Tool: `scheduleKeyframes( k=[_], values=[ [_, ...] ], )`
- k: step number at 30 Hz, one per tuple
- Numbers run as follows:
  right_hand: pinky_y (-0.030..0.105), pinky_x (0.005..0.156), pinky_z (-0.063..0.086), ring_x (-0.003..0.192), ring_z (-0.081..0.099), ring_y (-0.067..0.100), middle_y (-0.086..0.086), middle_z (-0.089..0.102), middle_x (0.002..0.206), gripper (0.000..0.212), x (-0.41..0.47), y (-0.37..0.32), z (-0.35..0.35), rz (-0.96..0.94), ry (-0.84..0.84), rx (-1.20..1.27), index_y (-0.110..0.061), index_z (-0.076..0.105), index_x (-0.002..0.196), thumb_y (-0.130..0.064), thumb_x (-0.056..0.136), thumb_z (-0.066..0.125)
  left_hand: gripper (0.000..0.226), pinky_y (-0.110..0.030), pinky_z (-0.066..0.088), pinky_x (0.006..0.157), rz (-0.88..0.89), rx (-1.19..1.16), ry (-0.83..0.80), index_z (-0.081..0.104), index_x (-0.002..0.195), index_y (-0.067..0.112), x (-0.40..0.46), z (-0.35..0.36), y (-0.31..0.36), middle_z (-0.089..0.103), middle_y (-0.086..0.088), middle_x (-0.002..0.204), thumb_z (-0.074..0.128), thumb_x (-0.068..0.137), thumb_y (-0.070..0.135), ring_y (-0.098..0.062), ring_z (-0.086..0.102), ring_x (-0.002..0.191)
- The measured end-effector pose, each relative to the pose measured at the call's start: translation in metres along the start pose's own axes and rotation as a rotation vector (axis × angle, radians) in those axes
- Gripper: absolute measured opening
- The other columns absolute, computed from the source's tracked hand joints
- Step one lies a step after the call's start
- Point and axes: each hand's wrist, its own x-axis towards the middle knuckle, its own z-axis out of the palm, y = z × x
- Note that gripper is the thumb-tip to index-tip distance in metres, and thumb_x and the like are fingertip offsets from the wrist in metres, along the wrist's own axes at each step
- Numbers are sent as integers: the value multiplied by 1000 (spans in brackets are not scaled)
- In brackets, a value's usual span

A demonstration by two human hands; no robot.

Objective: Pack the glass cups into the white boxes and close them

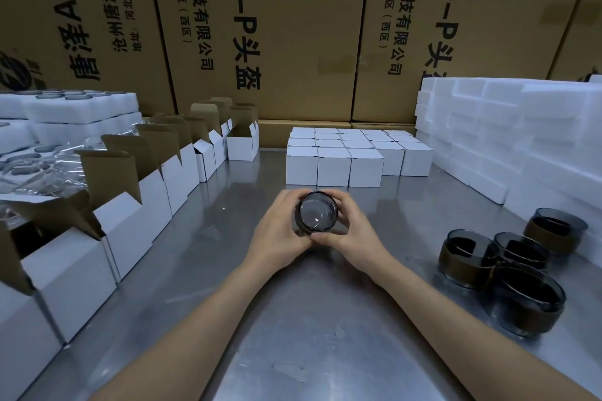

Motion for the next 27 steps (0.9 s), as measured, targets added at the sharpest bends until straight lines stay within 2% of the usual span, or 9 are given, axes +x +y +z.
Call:
scheduleKeyframes(
  k=[5,8,11,14,16,18,20,24,27],
  values=[
    [10,95,38,105,54,-9,-11,57,115,69,1,1,0,12,-38,18,-26,48,116,16,67,75,62,-39,50,83,6,35,10,54,120,24,0,1,-3,52,10,115,79,64,18,-11,56,104],
    [16,98,40,110,55,2,-8,58,117,69,2,1,-1,27,-45,32,-25,48,117,15,68,75,62,-39,50,84,6,36,3,54,120,24,0,2,-4,52,11,115,79,63,24,-11,56,104],
    [17,90,46,111,58,9,-6,60,119,67,0,-1,-2,82,-29,82,-26,52,119,11,69,76,62,-39,50,87,-13,8,-1,54,121,28,1,2,-3,55,13,114,75,62,31,-9,56,104],
    [25,82,54,101,66,15,4,66,115,54,0,-5,-5,202,38,232,-20,58,121,-10,73,80,63,-37,49,93,-13,-69,16,53,125,31,0,2,-2,60,14,119,77,67,38,-6,58,108],
    [28,65,56,79,68,19,11,69,104,54,3,-9,-5,339,81,350,-12,60,119,-38,73,75,77,-35,48,96,2,-95,-5,48,133,31,0,2,1,59,14,125,77,65,54,-7,57,112],
    [24,48,49,61,61,18,12,69,89,55,7,-13,-6,459,117,379,-9,64,112,-55,80,61,85,-36,48,97,39,-67,-38,44,137,33,-1,2,4,56,15,129,75,64,62,-6,56,113],
    [22,45,45,54,60,20,13,71,80,53,9,-15,-9,528,137,394,-14,69,102,-61,87,50,79,-34,50,92,88,-20,-27,45,136,35,-3,3,8,57,18,126,71,67,63,-4,57,108],
    [21,44,43,44,57,17,12,65,61,61,10,-14,-12,590,146,353,-12,67,81,-68,85,44,63,-31,51,85,68,-6,32,55,123,35,-3,2,10,61,19,112,63,70,67,-2,58,94],
    [22,47,48,43,59,17,12,65,56,60,12,-15,-13,621,144,325,-10,61,80,-67,87,44,62,-31,51,84,36,-14,40,58,117,33,-2,1,8,62,19,108,62,67,70,-1,58,93]
  ],
)
